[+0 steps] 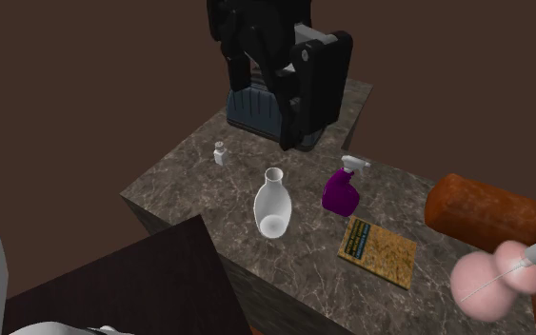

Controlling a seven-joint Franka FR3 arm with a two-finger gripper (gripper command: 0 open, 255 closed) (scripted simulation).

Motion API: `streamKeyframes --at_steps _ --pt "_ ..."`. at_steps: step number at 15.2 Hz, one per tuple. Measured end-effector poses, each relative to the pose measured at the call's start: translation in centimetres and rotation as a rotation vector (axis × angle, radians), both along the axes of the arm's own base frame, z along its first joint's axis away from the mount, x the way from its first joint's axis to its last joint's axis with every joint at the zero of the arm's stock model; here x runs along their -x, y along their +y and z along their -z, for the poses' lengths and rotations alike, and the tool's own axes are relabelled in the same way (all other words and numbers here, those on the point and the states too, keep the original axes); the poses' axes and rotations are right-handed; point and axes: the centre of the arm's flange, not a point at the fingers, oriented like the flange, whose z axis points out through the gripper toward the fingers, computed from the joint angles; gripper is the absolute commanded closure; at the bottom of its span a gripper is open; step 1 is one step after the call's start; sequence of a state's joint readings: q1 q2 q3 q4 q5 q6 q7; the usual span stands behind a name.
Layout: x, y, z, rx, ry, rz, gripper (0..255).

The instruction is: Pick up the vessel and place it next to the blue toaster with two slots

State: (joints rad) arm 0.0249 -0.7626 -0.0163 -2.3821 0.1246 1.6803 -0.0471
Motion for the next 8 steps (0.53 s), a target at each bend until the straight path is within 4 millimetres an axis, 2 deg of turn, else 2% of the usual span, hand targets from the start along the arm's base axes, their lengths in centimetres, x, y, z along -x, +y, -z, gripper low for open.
streamKeyframes --at_steps 1,3,8 --pt "0.0 0.0 0.0 0.000 0.000 0.000 0" --pt "-0.4 1.1 1.3 0.005 -0.003 0.001 0" --pt "-1.5 4.1 6.7 0.025 -0.017 0.006 0"
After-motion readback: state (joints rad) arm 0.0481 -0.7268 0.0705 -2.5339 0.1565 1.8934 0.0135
